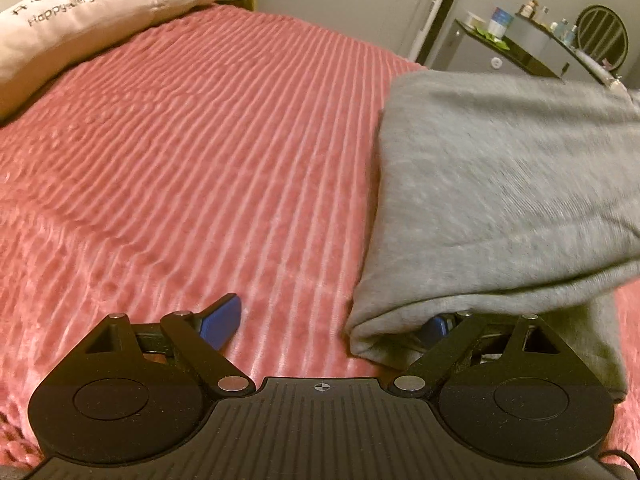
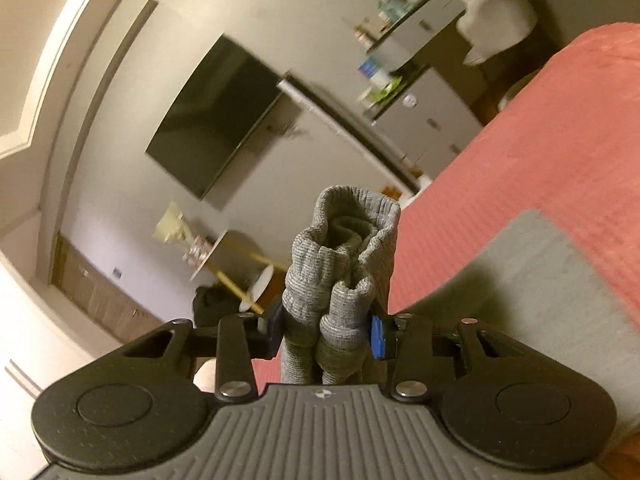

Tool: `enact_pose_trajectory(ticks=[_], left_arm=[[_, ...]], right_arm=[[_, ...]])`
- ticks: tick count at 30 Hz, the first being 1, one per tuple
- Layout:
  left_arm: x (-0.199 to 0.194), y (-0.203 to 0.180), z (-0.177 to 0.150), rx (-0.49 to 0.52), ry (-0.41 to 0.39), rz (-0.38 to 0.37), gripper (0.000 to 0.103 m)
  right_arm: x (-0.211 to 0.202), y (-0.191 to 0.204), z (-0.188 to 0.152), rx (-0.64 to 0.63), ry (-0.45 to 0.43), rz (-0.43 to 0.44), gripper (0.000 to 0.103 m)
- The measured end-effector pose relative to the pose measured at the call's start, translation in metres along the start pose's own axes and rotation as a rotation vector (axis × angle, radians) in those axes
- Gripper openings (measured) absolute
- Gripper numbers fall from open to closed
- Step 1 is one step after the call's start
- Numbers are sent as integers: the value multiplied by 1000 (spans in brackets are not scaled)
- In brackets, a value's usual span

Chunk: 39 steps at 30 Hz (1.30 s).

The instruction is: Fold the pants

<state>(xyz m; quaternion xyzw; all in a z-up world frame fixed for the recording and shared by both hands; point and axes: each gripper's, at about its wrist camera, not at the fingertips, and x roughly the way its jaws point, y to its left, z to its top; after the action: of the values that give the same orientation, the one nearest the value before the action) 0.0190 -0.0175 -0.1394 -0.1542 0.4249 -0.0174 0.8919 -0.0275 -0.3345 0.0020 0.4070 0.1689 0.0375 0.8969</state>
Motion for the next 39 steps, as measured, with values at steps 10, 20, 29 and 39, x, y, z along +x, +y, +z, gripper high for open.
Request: enact_pose_trajectory(ticks=[10, 20, 29, 39], left_arm=[[-5, -7, -1, 31, 7, 2, 94], [-32, 0, -3, 16, 141, -228, 93], [-40, -51, 29, 217, -80, -214, 93], [12, -103, 71, 338, -127, -133, 88]], right_arm=[[-13, -75, -16, 72, 26, -138, 40], [-35, -126, -23, 150, 65, -355, 60], [-30, -73, -26, -187, 23, -219, 41], [-3, -81, -45, -311, 88, -320, 33]])
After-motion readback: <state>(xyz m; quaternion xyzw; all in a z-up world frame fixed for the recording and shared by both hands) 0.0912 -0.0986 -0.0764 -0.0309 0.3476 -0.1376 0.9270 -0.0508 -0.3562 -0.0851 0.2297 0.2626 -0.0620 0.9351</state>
